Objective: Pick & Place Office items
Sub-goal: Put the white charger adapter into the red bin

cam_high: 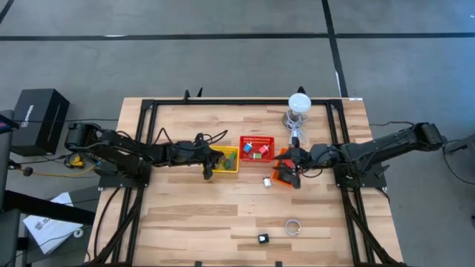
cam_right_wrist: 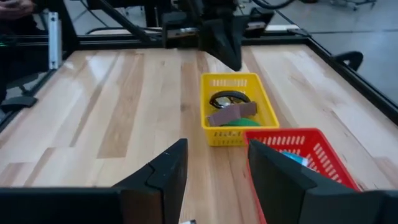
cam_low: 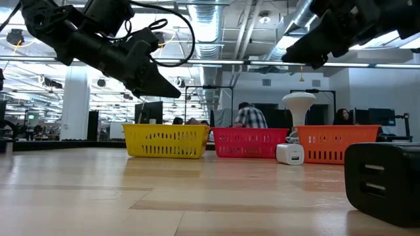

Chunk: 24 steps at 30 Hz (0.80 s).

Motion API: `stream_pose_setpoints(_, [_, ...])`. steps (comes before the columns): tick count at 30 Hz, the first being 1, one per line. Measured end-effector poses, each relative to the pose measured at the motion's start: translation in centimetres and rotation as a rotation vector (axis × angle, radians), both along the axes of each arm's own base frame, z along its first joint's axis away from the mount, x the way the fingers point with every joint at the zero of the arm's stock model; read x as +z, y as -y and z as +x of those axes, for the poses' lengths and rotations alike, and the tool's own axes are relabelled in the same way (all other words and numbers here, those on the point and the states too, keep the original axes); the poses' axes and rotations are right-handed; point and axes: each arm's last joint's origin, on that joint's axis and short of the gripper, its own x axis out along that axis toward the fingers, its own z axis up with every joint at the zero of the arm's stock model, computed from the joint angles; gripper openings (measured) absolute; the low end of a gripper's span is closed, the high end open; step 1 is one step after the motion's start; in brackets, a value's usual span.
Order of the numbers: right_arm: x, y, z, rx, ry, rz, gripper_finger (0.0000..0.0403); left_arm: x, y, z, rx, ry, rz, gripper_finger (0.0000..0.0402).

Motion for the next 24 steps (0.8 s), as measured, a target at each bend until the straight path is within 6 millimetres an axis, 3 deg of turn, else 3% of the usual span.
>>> stream_pose_setpoints(11, [-2.7,-0.1,2.4,0.016,-0.105,-0.057,0.0165,0.0,0.0,0.0,0.000,0.000,0.000,0.0006])
stream_pose_setpoints(20, [-2.1,-2.2,7.1,0.074,-0.296,-0.093,0.0210,0.0,0.0,0.0,0.000,-0.001,0.000,0.0006])
stream_pose_setpoints(24, [-3.1,-2.9,8.8,0.088,-0.454,-0.119,0.0224,0.0,0.0,0.0,0.000,-0.002,0.000,0.0006])
